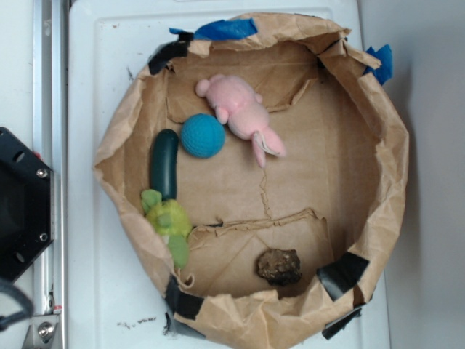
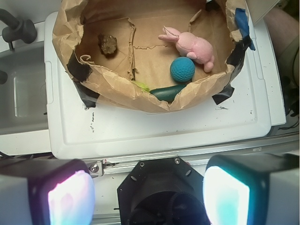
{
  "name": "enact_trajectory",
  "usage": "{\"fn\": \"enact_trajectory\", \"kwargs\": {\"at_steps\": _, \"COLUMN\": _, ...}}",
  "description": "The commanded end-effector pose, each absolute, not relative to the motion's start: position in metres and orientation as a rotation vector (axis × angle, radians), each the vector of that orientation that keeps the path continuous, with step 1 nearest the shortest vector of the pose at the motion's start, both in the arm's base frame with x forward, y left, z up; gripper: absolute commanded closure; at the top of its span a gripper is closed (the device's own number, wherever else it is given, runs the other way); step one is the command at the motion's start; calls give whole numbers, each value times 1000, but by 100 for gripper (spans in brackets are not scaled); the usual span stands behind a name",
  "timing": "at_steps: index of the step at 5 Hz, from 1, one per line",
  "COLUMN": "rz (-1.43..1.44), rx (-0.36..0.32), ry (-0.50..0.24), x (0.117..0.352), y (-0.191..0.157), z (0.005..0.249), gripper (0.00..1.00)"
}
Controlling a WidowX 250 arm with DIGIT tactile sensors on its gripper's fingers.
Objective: Grab the plastic pickle.
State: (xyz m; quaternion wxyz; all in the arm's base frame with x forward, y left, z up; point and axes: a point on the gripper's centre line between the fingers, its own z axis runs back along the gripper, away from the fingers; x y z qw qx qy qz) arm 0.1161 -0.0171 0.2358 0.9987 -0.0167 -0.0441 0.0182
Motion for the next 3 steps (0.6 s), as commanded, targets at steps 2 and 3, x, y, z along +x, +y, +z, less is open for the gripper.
{"fn": "enact_trajectory", "kwargs": {"at_steps": 2, "rz": 81, "rx": -28, "ry": -72, "x": 166, "y": -10, "z": 228, "gripper": 0}}
{"fn": "enact_trajectory", "kwargs": {"at_steps": 3, "rz": 93, "rx": -31, "ry": -61, "x": 204, "y": -10, "z": 220, "gripper": 0}}
